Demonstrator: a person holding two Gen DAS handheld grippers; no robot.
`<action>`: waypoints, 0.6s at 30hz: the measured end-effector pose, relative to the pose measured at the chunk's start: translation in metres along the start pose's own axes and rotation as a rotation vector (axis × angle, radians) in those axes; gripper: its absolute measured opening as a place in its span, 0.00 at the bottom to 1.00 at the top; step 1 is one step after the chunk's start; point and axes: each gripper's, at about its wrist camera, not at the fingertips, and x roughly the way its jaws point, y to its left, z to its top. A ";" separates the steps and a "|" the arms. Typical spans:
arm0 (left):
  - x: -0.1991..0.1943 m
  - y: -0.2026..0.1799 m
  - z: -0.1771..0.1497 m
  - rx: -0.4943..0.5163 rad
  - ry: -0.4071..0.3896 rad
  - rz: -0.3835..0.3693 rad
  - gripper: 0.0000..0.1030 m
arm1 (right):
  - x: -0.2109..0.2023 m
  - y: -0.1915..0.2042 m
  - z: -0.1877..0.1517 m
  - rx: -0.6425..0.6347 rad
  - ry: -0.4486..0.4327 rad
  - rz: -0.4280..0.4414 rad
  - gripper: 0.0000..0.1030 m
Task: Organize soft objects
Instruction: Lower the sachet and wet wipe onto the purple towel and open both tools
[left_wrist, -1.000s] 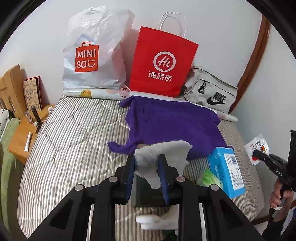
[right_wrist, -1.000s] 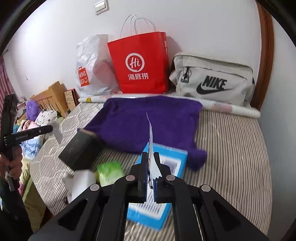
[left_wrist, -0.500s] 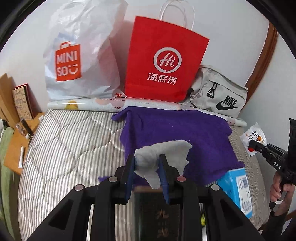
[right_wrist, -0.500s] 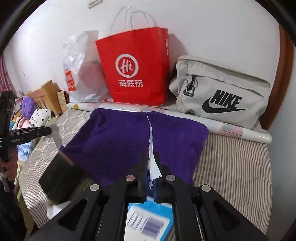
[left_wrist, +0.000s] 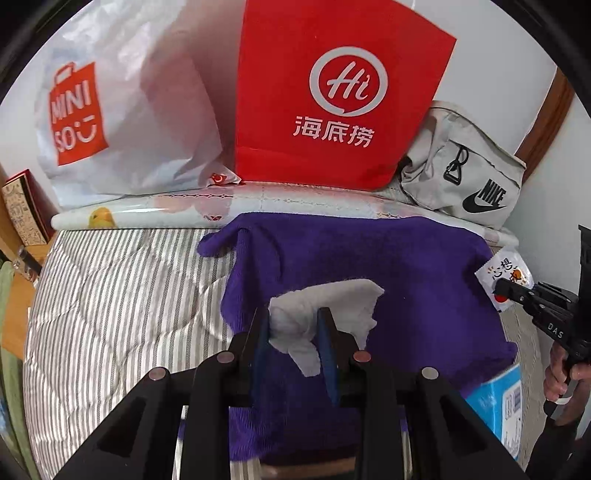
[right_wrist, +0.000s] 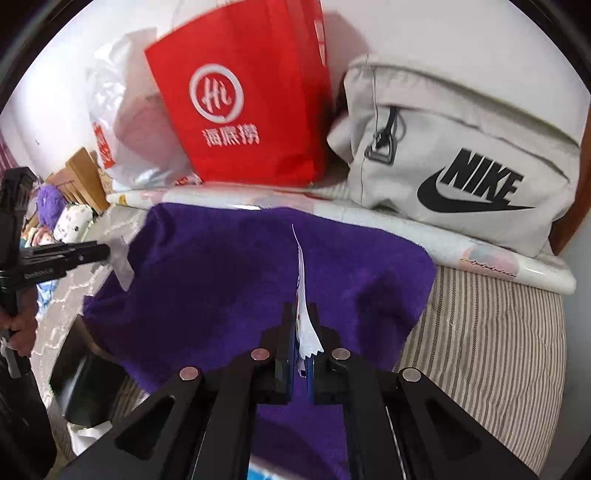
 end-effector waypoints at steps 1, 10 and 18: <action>0.004 0.000 0.002 0.001 0.006 0.005 0.25 | 0.005 -0.001 0.001 -0.001 0.011 -0.001 0.05; 0.039 -0.003 0.022 0.009 0.061 -0.004 0.25 | 0.044 -0.001 0.010 -0.011 0.101 0.037 0.05; 0.061 -0.002 0.028 0.010 0.099 0.001 0.25 | 0.063 -0.006 0.014 -0.001 0.133 0.057 0.07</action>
